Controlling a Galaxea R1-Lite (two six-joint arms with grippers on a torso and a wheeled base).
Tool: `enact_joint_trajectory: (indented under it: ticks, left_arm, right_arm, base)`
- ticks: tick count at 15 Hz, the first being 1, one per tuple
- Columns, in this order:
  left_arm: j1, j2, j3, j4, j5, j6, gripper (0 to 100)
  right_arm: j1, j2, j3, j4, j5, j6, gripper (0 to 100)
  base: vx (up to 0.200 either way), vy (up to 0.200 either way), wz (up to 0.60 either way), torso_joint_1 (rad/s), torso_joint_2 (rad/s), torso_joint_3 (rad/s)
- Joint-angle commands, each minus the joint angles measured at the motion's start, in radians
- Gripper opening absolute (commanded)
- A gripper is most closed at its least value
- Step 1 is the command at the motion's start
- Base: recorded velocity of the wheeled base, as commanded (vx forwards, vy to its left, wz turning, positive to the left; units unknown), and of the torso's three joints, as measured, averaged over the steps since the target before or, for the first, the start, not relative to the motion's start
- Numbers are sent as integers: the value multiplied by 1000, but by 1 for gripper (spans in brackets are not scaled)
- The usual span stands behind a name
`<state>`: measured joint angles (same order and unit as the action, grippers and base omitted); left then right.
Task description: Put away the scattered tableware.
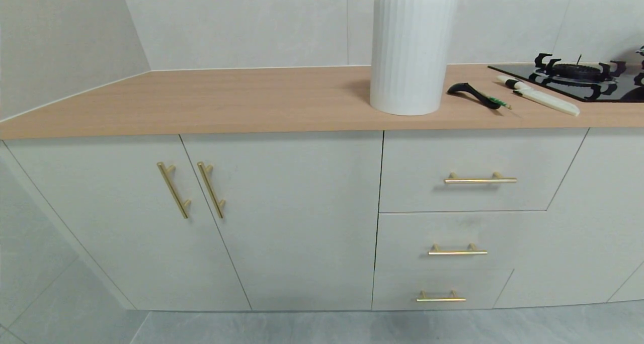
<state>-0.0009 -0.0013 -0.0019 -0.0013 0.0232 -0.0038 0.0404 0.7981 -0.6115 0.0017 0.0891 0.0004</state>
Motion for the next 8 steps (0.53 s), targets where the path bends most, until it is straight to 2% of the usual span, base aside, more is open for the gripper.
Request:
enact_joint_trajectory:
  ticks: [1, 4, 8]
  left_arm:
    - [1, 1, 0, 0, 0, -1, 100]
    - [-1, 1, 0, 0, 1, -1, 100]
    - [1, 1, 0, 1, 0, -1, 100]
  right_arm:
    - [4, 323, -143, 0, 6, 0, 100]
    - [4, 543, -217, -3, 6, -3, 100]
    - [27, 828, -203, -92, 0, -14, 100]
  base:
    - [0, 0, 0, 0, 0, 0]
    - [0, 0, 0, 0, 0, 0]
    - [0, 0, 0, 0, 0, 0]
